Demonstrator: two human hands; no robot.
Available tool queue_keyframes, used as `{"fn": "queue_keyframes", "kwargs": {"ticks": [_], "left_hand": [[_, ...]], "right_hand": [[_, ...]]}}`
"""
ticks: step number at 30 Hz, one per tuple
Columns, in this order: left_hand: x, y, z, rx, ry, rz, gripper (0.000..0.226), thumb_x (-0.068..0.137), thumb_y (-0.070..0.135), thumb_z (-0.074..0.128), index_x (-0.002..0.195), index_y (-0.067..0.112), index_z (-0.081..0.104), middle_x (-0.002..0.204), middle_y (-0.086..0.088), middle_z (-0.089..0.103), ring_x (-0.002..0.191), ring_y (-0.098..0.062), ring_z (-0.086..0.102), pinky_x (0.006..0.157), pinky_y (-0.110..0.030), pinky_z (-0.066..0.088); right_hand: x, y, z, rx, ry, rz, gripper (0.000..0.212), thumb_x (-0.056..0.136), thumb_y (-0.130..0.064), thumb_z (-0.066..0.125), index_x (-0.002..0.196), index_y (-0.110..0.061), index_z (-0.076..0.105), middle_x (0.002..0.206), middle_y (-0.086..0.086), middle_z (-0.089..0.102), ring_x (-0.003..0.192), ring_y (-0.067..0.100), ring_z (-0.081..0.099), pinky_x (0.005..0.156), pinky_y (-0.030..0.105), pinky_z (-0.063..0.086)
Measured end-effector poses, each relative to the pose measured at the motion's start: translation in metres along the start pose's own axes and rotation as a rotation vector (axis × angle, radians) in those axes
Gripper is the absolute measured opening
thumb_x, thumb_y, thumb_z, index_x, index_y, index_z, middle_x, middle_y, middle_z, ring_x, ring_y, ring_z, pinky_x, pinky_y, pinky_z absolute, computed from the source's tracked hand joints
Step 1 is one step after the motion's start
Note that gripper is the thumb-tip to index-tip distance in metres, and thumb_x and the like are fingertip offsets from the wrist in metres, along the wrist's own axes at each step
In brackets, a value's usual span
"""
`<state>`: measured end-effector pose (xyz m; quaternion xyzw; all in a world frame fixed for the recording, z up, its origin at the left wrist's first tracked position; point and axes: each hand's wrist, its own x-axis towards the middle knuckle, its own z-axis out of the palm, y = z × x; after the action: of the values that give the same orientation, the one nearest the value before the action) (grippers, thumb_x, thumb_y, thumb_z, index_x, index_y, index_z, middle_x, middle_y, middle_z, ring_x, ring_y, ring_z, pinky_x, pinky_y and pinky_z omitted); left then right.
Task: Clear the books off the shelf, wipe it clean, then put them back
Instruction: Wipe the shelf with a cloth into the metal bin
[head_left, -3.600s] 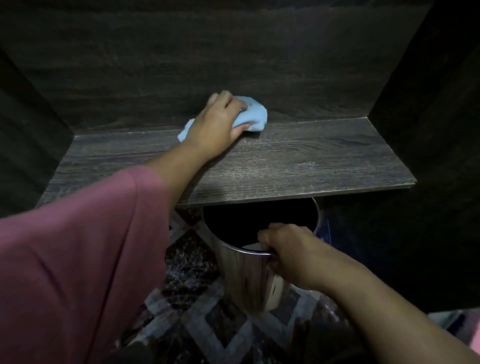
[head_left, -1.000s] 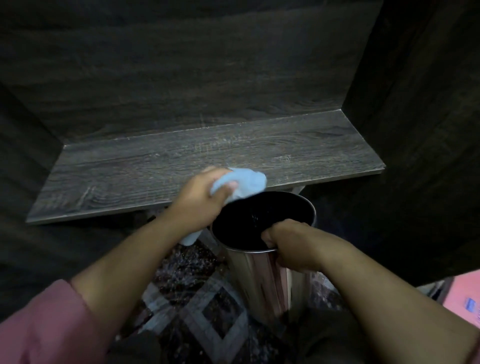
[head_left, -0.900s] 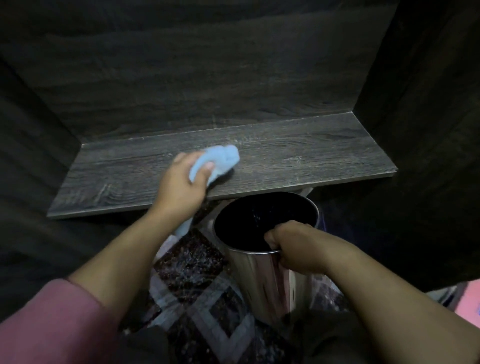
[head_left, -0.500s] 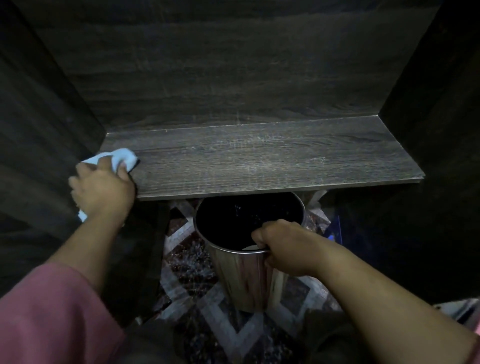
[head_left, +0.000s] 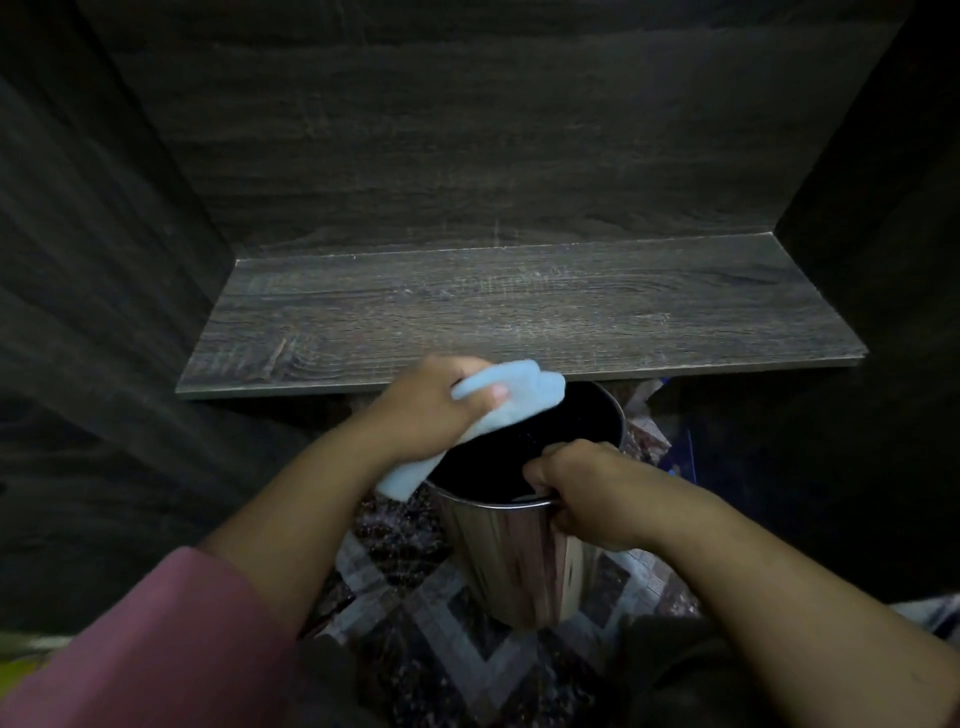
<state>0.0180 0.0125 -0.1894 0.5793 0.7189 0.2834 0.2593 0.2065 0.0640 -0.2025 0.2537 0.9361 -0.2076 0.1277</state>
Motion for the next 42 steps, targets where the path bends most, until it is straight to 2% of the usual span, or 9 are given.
{"fn": "queue_keyframes", "kwargs": {"ticks": [3, 7, 13, 16, 19, 26, 34, 39, 42], "left_hand": [[0.009, -0.005, -0.016, 0.042, 0.171, 0.098, 0.02, 0.093, 0.023, 0.062, 0.111, 0.02, 0.071, 0.099, 0.003, 0.068, 0.085, -0.004, 0.058, 0.076, -0.019, 0.041], [0.052, -0.045, -0.062, 0.314, 0.593, 0.118, 0.032, 0.09, 0.028, 0.059, 0.12, 0.021, 0.068, 0.107, -0.013, 0.064, 0.1, -0.033, 0.056, 0.09, -0.03, 0.039], [0.09, -0.096, -0.1, 0.561, 0.788, 0.055, 0.033, 0.092, 0.026, 0.057, 0.123, 0.015, 0.063, 0.115, -0.019, 0.052, 0.106, -0.039, 0.045, 0.089, -0.043, 0.041], [0.099, -0.115, -0.107, 0.753, 0.752, -0.069, 0.032, 0.09, 0.02, 0.058, 0.115, 0.002, 0.056, 0.113, -0.027, 0.051, 0.105, -0.044, 0.047, 0.082, -0.052, 0.042], [0.1, -0.13, -0.104, 0.669, 0.653, -0.219, 0.033, 0.09, 0.021, 0.054, 0.115, -0.001, 0.057, 0.115, -0.027, 0.055, 0.107, -0.044, 0.05, 0.089, -0.049, 0.043], [0.104, -0.111, -0.094, 0.595, 0.513, -0.346, 0.041, 0.094, 0.033, 0.049, 0.13, 0.014, 0.053, 0.132, -0.017, 0.052, 0.122, -0.039, 0.047, 0.099, -0.044, 0.037], [0.118, -0.072, -0.063, 0.419, 0.299, -0.124, 0.033, 0.093, 0.034, 0.046, 0.123, 0.028, 0.058, 0.13, 0.0, 0.059, 0.122, -0.028, 0.05, 0.102, -0.042, 0.037], [0.08, -0.044, -0.03, 0.217, 0.135, 0.07, 0.035, 0.089, 0.04, 0.046, 0.115, 0.029, 0.065, 0.109, 0.002, 0.07, 0.105, -0.021, 0.061, 0.09, -0.037, 0.046], [0.07, -0.051, -0.039, 0.194, 0.255, 0.108, 0.032, 0.091, 0.031, 0.051, 0.118, 0.026, 0.067, 0.107, -0.002, 0.069, 0.101, -0.022, 0.061, 0.087, -0.032, 0.047]], "right_hand": [[-0.002, 0.003, 0.003, 0.008, 0.002, 0.003, 0.025, 0.081, -0.005, 0.056, 0.08, -0.029, 0.046, 0.103, 0.001, 0.058, 0.098, 0.028, 0.058, 0.075, 0.025, 0.039], [-0.001, 0.006, 0.003, 0.009, 0.034, -0.031, 0.023, 0.083, -0.006, 0.056, 0.083, -0.028, 0.05, 0.102, -0.003, 0.055, 0.097, 0.026, 0.057, 0.075, 0.024, 0.036], [0.012, 0.005, -0.002, -0.074, 0.039, -0.096, 0.018, 0.087, -0.01, 0.056, 0.101, -0.021, 0.059, 0.108, -0.001, 0.055, 0.102, 0.021, 0.057, 0.075, 0.022, 0.029], [0.019, 0.003, -0.005, -0.058, 0.019, -0.099, 0.017, 0.087, -0.007, 0.054, 0.091, -0.023, 0.054, 0.106, -0.002, 0.054, 0.101, 0.019, 0.056, 0.074, 0.021, 0.025], [0.023, 0.003, -0.005, -0.063, 0.021, -0.102, 0.031, 0.087, -0.006, 0.052, 0.071, -0.025, 0.035, 0.094, -0.007, 0.044, 0.089, 0.014, 0.048, 0.07, 0.019, 0.02], [0.036, -0.003, 0.004, -0.055, 0.017, -0.128, 0.022, 0.088, -0.007, 0.053, 0.094, -0.027, 0.05, 0.109, -0.004, 0.053, 0.106, 0.018, 0.054, 0.08, 0.021, 0.023], [0.05, -0.014, 0.008, -0.118, 0.017, -0.132, 0.028, 0.087, -0.006, 0.052, 0.11, -0.022, 0.056, 0.115, -0.001, 0.052, 0.11, 0.022, 0.053, 0.085, 0.027, 0.026], [0.052, -0.019, 0.011, -0.144, 0.001, -0.132, 0.027, 0.088, -0.007, 0.053, 0.111, -0.022, 0.056, 0.118, 0.0, 0.051, 0.113, 0.022, 0.052, 0.087, 0.028, 0.028], [0.055, -0.021, 0.016, -0.147, -0.014, -0.15, 0.03, 0.087, -0.007, 0.052, 0.112, -0.023, 0.056, 0.116, 0.002, 0.053, 0.112, 0.023, 0.054, 0.096, 0.034, 0.032]]}}
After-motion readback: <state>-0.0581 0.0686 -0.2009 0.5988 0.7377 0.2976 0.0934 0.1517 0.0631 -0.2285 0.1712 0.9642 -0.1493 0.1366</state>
